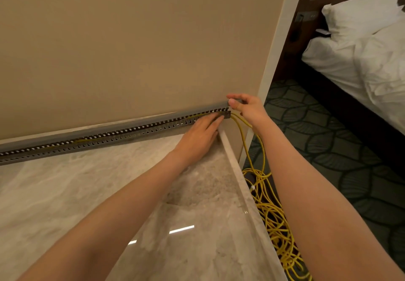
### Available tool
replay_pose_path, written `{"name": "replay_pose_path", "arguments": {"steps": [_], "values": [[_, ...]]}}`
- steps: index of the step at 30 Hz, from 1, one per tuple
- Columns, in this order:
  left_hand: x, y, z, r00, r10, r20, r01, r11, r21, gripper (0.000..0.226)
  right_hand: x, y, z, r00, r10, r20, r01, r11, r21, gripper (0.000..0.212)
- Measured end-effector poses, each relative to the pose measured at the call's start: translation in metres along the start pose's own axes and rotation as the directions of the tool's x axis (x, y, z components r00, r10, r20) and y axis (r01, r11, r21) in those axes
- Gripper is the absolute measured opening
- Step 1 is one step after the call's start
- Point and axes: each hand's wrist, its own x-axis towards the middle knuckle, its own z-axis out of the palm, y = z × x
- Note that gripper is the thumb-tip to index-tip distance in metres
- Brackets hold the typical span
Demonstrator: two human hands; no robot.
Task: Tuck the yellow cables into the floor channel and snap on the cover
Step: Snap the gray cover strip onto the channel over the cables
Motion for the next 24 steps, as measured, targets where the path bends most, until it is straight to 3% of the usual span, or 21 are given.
{"name": "replay_pose_path", "arguments": {"steps": [2, 5, 6, 8, 10, 11, 15, 20, 24], "values": [[0.006, 0.003, -0.004, 0.996, 0.088, -0.032, -0.088, 0.996, 0.01, 0.041, 0.001, 0.002, 0.0, 1.0, 0.029, 0.013, -0.029, 0.999, 0.016, 0.032], [0.015, 0.005, -0.017, 0.939, 0.342, -0.032, -0.339, 0.937, 0.087, 0.031, 0.0, 0.006, 0.005, 0.997, 0.066, 0.03, -0.068, 0.996, 0.051, 0.036], [0.021, 0.006, -0.024, 0.939, 0.339, -0.053, -0.334, 0.938, 0.092, 0.031, 0.0, 0.008, 0.007, 0.997, 0.069, 0.032, -0.071, 0.994, 0.084, 0.037], [0.039, 0.01, -0.036, 0.991, 0.119, -0.06, -0.121, 0.993, -0.015, 0.033, -0.001, 0.011, 0.009, 0.997, 0.067, 0.031, -0.07, 0.988, 0.139, 0.039], [0.059, -0.001, -0.037, 0.988, -0.091, 0.124, 0.099, 0.993, -0.065, 0.043, -0.003, 0.014, 0.009, 0.998, 0.054, 0.023, -0.057, 0.985, 0.161, 0.041], [0.066, -0.005, -0.037, 0.964, -0.11, 0.242, 0.132, 0.988, -0.076, 0.045, -0.004, 0.014, 0.009, 0.998, 0.049, 0.026, -0.053, 0.984, 0.173, 0.043], [0.078, -0.012, -0.034, 0.907, -0.048, 0.419, 0.071, 0.997, -0.039, 0.043, -0.001, 0.017, 0.007, 0.997, 0.06, 0.052, -0.068, 0.986, 0.152, 0.05], [0.077, -0.015, -0.037, 0.885, 0.011, 0.466, -0.05, 0.996, 0.072, 0.041, 0.001, 0.024, 0.008, 0.975, 0.081, 0.208, -0.081, 0.997, -0.009, 0.043], [0.078, -0.009, -0.038, 0.887, 0.021, 0.461, -0.095, 0.986, 0.138, 0.04, 0.002, 0.026, 0.01, 0.992, 0.068, 0.109, -0.069, 0.998, 0.003, 0.035]]}}
